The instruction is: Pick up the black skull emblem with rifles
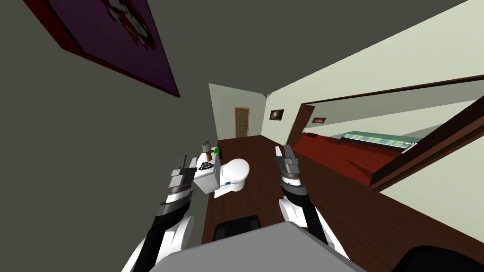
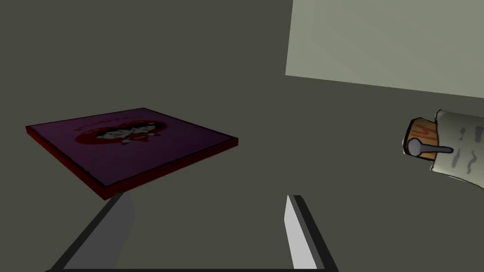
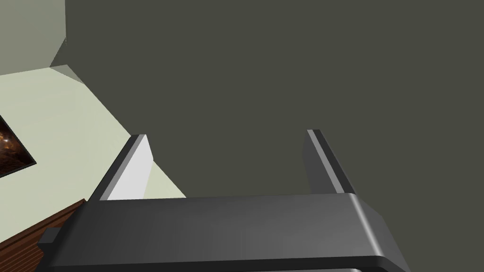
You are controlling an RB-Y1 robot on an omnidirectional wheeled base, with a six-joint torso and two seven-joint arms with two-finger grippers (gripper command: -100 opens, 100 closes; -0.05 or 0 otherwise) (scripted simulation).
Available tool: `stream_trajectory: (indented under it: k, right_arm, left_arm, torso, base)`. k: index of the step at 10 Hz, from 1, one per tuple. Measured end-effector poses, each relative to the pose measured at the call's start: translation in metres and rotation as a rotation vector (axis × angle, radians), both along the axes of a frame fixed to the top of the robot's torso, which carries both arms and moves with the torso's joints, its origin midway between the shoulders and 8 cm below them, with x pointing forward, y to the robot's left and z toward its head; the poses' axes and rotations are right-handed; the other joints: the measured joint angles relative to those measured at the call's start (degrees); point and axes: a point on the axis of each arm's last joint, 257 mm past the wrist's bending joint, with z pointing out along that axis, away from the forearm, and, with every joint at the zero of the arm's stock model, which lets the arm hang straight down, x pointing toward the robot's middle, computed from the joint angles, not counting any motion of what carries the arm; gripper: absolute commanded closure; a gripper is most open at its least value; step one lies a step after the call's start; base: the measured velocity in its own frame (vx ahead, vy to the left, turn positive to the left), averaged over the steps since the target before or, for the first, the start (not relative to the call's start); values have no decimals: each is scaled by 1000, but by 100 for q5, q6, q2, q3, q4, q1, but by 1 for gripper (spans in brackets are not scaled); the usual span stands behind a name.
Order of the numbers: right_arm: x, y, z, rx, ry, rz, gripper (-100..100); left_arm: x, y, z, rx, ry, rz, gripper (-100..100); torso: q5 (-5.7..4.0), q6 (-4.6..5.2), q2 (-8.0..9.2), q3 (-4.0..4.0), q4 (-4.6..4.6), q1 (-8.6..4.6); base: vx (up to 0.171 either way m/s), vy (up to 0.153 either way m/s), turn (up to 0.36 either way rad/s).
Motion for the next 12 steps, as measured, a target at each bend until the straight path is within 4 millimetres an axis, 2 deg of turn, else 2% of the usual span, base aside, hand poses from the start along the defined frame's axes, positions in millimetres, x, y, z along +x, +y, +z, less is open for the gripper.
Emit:
stream_trajectory:
  k: [1, 7, 12]
  right_arm:
    - [0, 0, 0, 0, 0, 0, 0]
    - [0, 0, 0, 0, 0, 0, 0]
    - [0, 0, 0, 0, 0, 0, 0]
  left_arm:
    - [6, -1, -4, 11, 17, -9, -100]
    - [72, -2, -45, 54, 177, -39, -100]
    - [121, 5, -80, 68, 309, -36, -100]
  torso:
    - [-2, 1, 2, 1, 0, -9]
    - [-3, 1, -2, -1, 0, -16]
    - [-4, 0, -1, -1, 0, -19]
  base:
    - [-22, -57, 1]
    - [-11, -54, 3]
    - [-7, -47, 7]
